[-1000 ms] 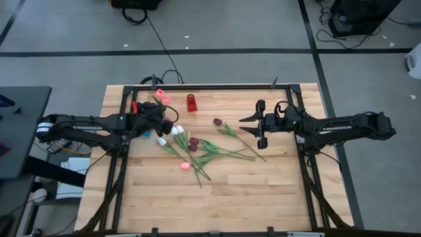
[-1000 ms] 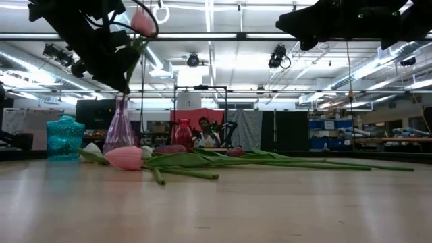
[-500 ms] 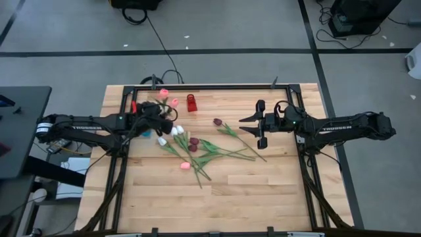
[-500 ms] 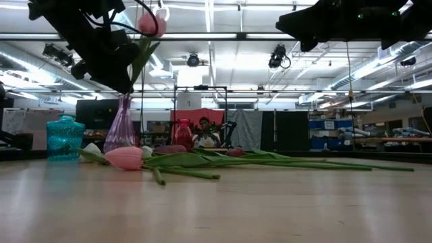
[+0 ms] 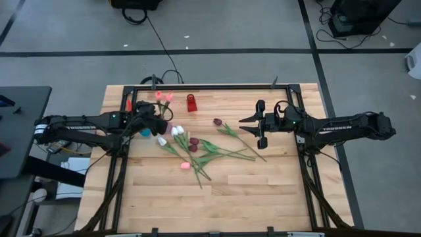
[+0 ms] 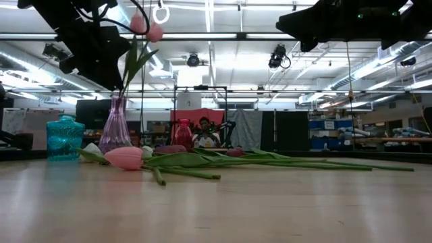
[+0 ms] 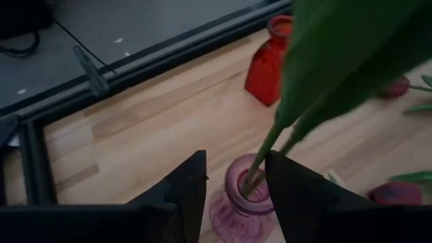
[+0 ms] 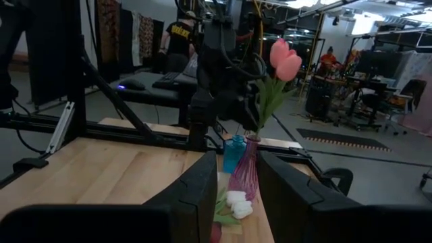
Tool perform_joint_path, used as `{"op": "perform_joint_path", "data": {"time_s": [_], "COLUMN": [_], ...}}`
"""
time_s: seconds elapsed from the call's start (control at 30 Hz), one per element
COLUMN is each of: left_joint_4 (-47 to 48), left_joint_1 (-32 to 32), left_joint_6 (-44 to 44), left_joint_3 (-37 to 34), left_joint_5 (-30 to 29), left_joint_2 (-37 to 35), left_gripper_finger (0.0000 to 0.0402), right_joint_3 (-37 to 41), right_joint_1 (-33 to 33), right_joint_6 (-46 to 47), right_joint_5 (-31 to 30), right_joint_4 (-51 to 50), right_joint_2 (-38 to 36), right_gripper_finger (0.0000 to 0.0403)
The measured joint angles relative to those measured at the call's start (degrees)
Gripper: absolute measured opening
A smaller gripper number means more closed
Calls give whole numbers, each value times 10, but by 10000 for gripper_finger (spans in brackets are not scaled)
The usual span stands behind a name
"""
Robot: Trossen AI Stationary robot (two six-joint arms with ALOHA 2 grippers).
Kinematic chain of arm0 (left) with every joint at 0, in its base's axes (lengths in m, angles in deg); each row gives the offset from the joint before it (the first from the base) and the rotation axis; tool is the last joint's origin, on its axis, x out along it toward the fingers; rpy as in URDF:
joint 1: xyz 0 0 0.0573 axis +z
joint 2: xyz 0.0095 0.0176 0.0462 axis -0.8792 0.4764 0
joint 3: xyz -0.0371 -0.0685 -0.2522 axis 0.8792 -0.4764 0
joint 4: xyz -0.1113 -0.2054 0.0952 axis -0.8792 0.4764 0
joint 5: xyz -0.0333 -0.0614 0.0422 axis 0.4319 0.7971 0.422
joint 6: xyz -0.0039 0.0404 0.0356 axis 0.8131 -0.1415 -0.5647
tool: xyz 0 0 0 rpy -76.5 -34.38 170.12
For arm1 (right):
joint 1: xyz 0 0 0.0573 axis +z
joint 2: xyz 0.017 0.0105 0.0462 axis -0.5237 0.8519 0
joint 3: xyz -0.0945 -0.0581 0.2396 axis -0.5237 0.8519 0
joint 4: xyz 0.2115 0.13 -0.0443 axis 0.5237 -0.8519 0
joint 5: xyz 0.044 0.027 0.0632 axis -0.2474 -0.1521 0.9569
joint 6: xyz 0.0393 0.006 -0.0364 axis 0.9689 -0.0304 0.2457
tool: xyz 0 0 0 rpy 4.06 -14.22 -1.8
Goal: Sort flowers into vase by color
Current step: Put the pink flower into the purple vase, then put the dark red flower into the red vase
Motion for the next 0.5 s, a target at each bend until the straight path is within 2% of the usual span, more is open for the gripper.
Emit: {"op": "perform_joint_path", "data": {"time_s": [0.33,0.43,0.5], "left_joint_4": [22,21,22], "left_joint_1": [0,-1,-6], "left_joint_6": [-23,-29,-36], "left_joint_3": [0,0,0], "left_joint_5": [68,133,197], "left_joint_2": [-52,-78,-91], "left_gripper_finger": [158,159,159], "right_joint_3": [0,0,0], "right_joint_1": [0,0,0], "right_joint_6": [0,0,0], "right_joint_5": [0,0,0], "right_joint_4": [-3,-8,-17], "right_joint_2": [0,0,0], "right_gripper_finger": [117,117,116]}}
